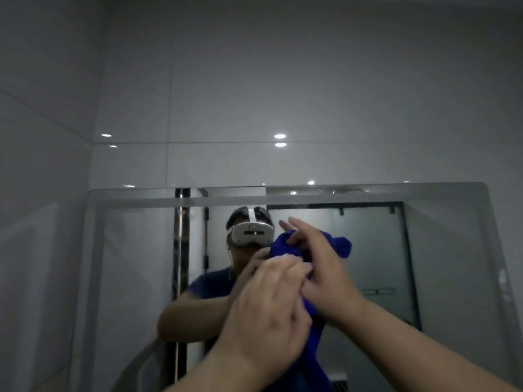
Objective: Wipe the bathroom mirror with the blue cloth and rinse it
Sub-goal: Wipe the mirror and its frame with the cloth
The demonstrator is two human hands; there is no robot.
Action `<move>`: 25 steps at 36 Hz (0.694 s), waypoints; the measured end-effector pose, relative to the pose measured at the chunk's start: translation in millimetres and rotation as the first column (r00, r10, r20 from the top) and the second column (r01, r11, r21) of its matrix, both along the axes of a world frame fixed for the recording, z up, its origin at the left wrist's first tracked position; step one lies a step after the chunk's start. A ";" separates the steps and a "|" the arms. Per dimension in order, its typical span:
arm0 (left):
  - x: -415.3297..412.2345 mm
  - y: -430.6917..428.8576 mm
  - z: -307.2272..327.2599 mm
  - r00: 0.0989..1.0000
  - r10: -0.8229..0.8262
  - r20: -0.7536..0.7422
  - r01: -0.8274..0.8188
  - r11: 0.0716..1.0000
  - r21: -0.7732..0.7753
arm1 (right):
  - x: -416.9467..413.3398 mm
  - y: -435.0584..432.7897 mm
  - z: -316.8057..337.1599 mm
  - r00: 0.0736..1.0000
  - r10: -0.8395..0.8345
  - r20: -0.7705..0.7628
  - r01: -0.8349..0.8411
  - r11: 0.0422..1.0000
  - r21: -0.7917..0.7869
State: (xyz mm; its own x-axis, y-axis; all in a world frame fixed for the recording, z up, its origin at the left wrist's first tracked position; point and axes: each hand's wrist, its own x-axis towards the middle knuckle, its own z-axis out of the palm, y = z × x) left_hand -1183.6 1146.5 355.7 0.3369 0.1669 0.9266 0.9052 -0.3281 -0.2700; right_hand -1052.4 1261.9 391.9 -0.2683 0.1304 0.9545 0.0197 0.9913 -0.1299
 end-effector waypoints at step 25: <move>-96.0 -14.0 61.6 0.774 0.625 0.099 -0.633 0.768 0.099 | 84.1 69.4 93.2 0.706 -0.693 -0.142 0.707 0.703 0.084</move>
